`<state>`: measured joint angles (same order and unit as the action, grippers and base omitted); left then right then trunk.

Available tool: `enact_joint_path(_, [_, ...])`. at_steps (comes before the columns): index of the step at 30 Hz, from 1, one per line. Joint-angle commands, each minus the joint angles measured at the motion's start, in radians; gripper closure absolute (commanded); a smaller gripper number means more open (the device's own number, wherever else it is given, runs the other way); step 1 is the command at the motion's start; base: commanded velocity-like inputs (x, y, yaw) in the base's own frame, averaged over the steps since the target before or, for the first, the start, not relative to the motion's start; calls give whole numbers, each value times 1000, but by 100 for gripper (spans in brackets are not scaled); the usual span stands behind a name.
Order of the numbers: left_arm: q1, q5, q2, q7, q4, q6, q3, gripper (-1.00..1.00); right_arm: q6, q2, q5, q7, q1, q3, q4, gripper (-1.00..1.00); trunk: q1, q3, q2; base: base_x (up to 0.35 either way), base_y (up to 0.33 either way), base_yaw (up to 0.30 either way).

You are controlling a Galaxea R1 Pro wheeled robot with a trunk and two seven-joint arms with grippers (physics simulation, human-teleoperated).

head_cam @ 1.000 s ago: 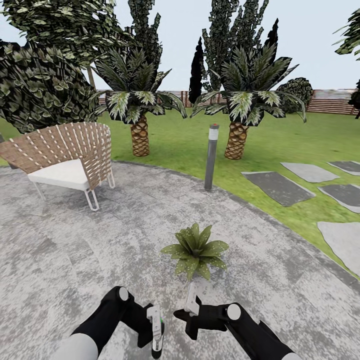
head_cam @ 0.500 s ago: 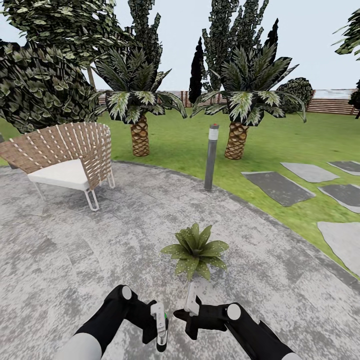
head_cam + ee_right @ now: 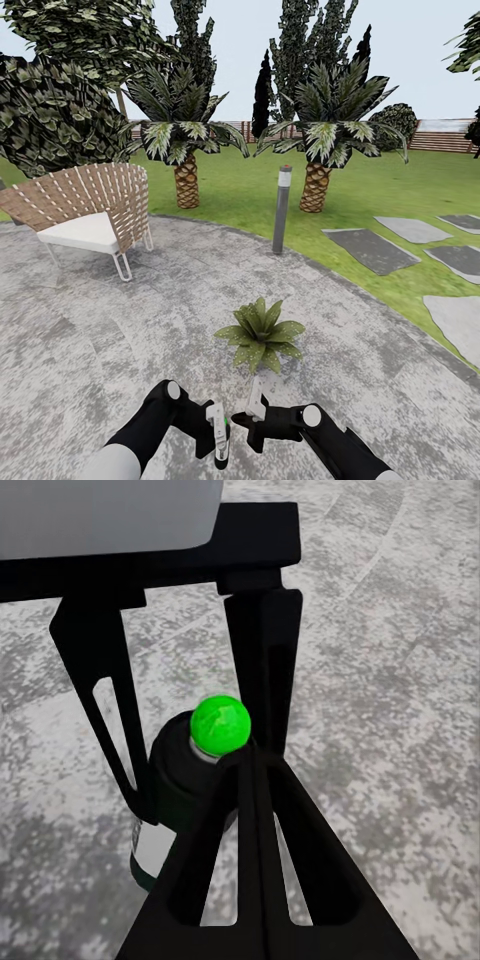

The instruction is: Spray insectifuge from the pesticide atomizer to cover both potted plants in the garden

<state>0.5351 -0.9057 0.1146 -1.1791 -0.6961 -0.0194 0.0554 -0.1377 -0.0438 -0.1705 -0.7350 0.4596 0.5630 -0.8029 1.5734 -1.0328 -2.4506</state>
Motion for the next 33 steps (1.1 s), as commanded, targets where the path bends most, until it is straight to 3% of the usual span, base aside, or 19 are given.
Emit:
enact_joint_path(1, [0,-4,0,-4,-2,-2,0,100,-8,-1,-11,2,1,1,-1,100,0,-1,0,0,0,0])
enact_joint_path(33, [1,-4,11,-2,-5,-2,-1,100,-8,-1,-11,3,1,1,-1,100,0,-1,0,0,0,0])
